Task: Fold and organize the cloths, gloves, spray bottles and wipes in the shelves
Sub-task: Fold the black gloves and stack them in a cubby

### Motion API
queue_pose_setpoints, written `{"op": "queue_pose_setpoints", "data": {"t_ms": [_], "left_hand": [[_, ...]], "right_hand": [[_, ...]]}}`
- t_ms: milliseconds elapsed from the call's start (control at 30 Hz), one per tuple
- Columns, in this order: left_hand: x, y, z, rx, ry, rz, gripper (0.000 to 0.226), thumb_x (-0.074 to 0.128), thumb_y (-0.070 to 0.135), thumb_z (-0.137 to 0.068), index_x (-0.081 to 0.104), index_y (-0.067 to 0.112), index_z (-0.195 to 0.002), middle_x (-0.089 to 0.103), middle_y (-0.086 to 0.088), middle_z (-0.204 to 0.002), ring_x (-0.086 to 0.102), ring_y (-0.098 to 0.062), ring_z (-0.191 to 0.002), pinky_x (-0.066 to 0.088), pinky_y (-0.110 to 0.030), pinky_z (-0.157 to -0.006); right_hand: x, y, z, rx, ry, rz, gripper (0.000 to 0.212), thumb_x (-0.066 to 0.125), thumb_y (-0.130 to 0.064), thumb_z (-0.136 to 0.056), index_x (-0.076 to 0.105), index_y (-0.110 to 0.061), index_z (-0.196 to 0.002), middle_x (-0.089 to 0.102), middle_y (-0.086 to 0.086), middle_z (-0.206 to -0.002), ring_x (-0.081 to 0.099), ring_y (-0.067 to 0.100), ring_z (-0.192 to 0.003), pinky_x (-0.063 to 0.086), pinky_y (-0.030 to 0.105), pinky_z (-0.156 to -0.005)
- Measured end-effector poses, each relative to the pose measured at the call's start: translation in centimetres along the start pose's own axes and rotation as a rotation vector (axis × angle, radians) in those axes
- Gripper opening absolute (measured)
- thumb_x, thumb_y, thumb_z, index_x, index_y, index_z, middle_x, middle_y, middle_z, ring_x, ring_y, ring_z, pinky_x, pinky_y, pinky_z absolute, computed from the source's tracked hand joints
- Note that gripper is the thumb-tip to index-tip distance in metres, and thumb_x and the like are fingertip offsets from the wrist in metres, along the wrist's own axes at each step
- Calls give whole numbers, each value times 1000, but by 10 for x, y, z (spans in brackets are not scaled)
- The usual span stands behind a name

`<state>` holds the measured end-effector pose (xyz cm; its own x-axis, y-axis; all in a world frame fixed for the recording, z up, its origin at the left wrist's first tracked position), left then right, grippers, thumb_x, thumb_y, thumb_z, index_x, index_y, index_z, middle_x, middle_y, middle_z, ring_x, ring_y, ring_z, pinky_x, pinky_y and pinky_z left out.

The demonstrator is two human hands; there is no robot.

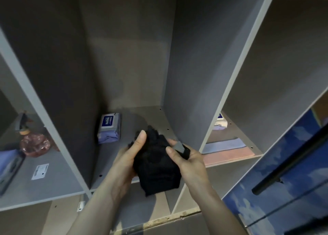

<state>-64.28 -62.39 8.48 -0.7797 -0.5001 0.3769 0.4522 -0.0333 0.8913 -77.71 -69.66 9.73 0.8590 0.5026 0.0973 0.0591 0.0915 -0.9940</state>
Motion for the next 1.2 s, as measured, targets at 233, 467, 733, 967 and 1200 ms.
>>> {"op": "queue_pose_setpoints", "data": {"t_ms": [233,467,733,967,1200], "left_hand": [[-22,2,18,112,233,96,21,74,25,-71,75,8,-83,72,-16,-87,66,-26,-81,52,-33,-79],[-42,7,37,206,154,455,55,50,50,-84,60,15,-126,65,-15,-123,60,-29,-118,42,-46,-105],[-84,6,89,83,189,358,31,58,6,-87,63,-1,-117,68,-22,-113,70,-30,-97,59,-38,-80],[-162,31,146,162,331,496,30,47,-12,-85,65,-2,-108,73,-20,-97,73,-28,-78,60,-33,-64],[-223,40,199,124,346,402,35,59,23,-90,67,-2,-114,70,-21,-110,68,-30,-100,56,-38,-89]], "right_hand": [[11,7,4,20,-103,-15,21,64,-13,-87,73,-20,-105,75,-1,-101,69,14,-101,53,27,-92],[49,9,16,63,-126,-219,25,58,-20,-89,71,-14,-109,73,7,-107,68,21,-105,50,39,-95],[123,9,39,39,-203,-186,42,55,-45,-82,65,-26,-118,72,1,-111,68,17,-105,48,44,-99],[206,29,80,279,-433,-378,52,46,-42,-86,62,-11,-124,66,11,-123,61,24,-116,49,42,-97],[282,42,137,242,-541,-152,32,57,-34,-85,74,-13,-102,73,11,-108,68,23,-103,53,29,-83]]}}
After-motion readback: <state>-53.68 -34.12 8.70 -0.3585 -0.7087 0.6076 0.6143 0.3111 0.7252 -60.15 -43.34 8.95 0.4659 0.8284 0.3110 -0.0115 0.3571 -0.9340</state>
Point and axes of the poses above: each hand's wrist, its own z-axis away from the middle knuckle, its own x-axis out of the palm, y = z × x, the point moved 6 cm from there along -z, towards the middle knuckle
